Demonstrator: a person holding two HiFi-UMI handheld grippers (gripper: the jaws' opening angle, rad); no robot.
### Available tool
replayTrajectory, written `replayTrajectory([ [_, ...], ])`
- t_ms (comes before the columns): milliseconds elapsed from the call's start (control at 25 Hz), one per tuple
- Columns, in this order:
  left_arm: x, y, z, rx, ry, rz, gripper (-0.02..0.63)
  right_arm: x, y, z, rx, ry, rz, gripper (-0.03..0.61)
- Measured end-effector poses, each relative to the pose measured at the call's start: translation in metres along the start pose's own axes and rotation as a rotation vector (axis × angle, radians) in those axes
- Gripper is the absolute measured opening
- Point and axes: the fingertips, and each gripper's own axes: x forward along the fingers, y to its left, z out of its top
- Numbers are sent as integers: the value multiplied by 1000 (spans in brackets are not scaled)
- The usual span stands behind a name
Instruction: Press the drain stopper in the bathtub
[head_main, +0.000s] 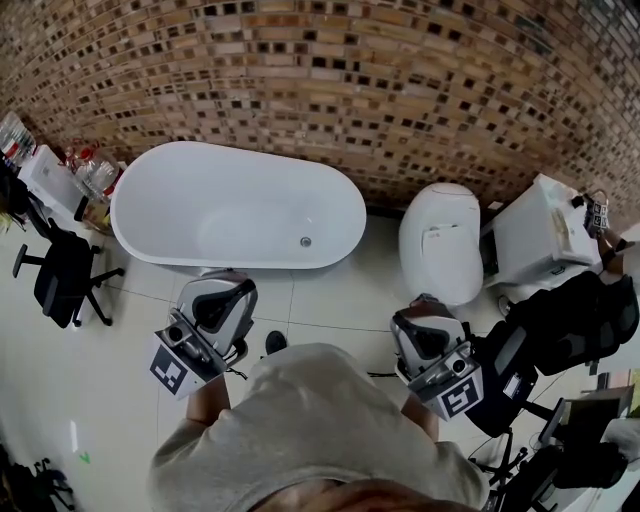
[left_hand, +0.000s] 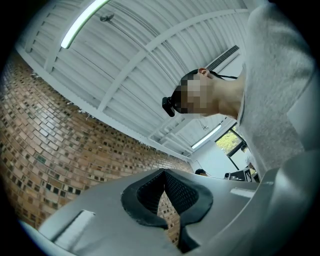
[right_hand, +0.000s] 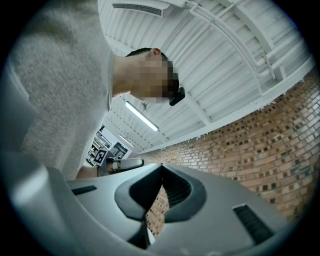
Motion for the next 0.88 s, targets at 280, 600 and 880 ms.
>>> replayTrajectory([
  [280,8,-2,-6,0,51,1,-4,-7,-3,0,18,16,-18,0],
  [600,16,-1,-27,-19,126,34,-3,-26,-13,-8,61,19,-80,0],
  [880,11,-11,-20,-25,103,-12,-5,-25,-8,-8,80,24,-77,0],
])
